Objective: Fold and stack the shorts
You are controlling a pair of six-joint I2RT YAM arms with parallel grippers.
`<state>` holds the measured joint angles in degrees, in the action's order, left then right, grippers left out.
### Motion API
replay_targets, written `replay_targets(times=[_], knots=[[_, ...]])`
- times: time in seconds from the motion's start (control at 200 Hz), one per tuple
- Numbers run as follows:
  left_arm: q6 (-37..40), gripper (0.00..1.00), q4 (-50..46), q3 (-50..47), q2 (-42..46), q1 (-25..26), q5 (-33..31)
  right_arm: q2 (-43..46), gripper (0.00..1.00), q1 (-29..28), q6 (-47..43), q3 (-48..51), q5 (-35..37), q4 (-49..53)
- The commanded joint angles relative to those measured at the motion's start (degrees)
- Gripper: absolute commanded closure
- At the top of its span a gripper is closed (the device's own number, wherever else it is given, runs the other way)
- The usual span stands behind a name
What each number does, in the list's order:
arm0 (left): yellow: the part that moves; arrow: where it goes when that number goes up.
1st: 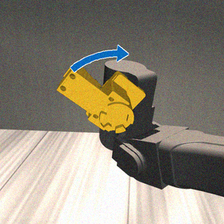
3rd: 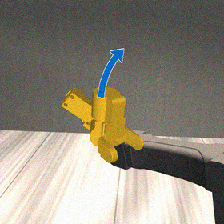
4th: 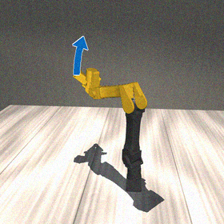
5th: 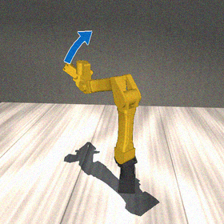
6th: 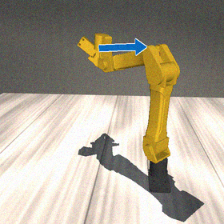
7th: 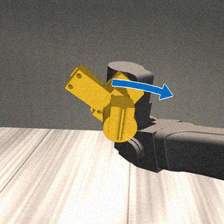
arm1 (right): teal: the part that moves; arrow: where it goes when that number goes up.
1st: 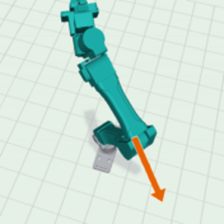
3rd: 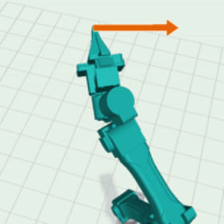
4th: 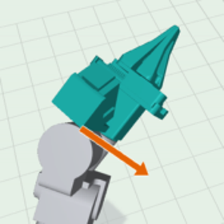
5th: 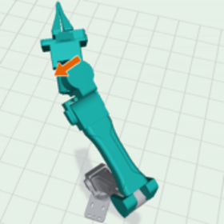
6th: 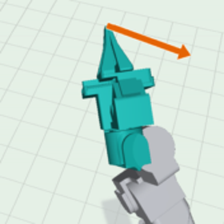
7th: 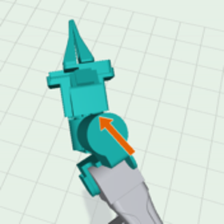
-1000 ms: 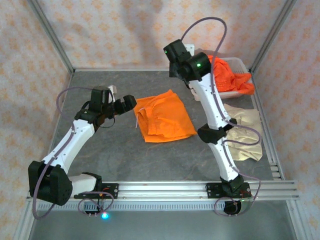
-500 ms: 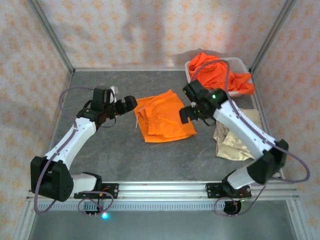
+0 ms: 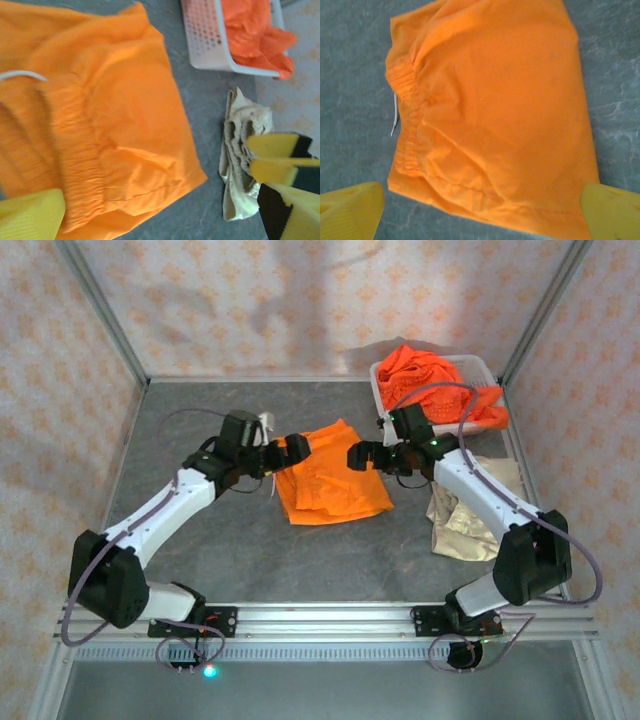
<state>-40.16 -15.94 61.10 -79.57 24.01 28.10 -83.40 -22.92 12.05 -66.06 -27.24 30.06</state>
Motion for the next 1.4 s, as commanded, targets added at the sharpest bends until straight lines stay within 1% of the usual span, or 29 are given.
replay_targets(times=[0.0,0.06,0.135,0.18,0.235,0.295,0.405,0.6,0.721,0.786,0.821,0.866,0.926,1.006,1.171,1.231,1.391], knots=[[-3.65,0.0,4.19,2.71,-4.3,3.97,-1.21,4.26,0.0,2.16,4.78,5.13,1.52,-8.48],[-4.76,0.0,5.86,3.4,-7.52,5.41,-1.68,5.95,0.0,3.45,6.22,8.19,1.85,-11.39],[-6.63,0.0,9.09,3.33,-11.82,6.75,-1.02,7.44,0.0,5.2,7.0,11.44,0.4,-14.23],[-6.9,0.0,10.24,3.24,-14.05,7.39,-1.39,8.38,0.0,5.85,6.14,13.33,0.03,-15.93],[-6.18,0.0,10.31,3.34,-16.47,8.17,-2.18,9.46,0.0,6.06,4.88,15.2,1.49,-17.15],[-5.34,0.0,9.49,3.24,-18.71,8.55,-2.61,10.25,0.0,6.23,4.06,16.16,2.96,-16.97],[-3.06,0.0,7.36,1.36,-21.2,8.88,-3.45,9.78,0.0,6.45,2.66,15.44,1.44,-14.86],[5.34,0.0,-2.52,-2.76,-20.56,8.8,-7.21,3.08,0.0,6.44,0.01,8.83,-3.1,-7.65],[8.84,0.0,-7.67,-5.25,-19.33,8.78,-8.04,-0.98,0.01,6.45,-0.89,6.71,-5.87,-6.34],[9.22,0.0,-9.59,-7.02,-17.63,8.7,-8.89,-3.35,0.01,6.42,-0.02,6.04,-7.66,-6.36],[11.06,0.0,-10.54,-7.72,-16.71,8.71,-9.43,-4.89,0.01,6.36,0.97,6.16,-8.94,-7.3],[11.56,0.0,-11.3,-8.66,-15.71,8.69,-9.86,-6.52,0.0,6.16,2.24,6.46,-10.31,-9.08],[12.08,0.0,-12.06,-9.62,-14.78,8.47,-9.92,-9.1,0.04,5.59,3.53,6.07,-11.26,-10.6],[12.63,0.0,-12.44,-10.52,-14.38,8.34,-9.64,-12.79,0.08,4.21,3.93,4.32,-11.54,-10.58],[12.71,0.0,-11.61,-11.29,-14.38,8.34,-9.09,-20.1,0.12,-0.24,4.39,0.36,-11.34,-10.02],[12.83,0.0,-11.7,-11.16,-14.29,8.35,-9.35,-21.65,0.13,-0.99,5.33,0.01,-11.04,-10.62],[13.0,0.0,-11.44,-11.04,-14.25,8.34,-9.58,-24.34,0.2,-2.58,7.23,-0.12,-11.12,-12.44]])
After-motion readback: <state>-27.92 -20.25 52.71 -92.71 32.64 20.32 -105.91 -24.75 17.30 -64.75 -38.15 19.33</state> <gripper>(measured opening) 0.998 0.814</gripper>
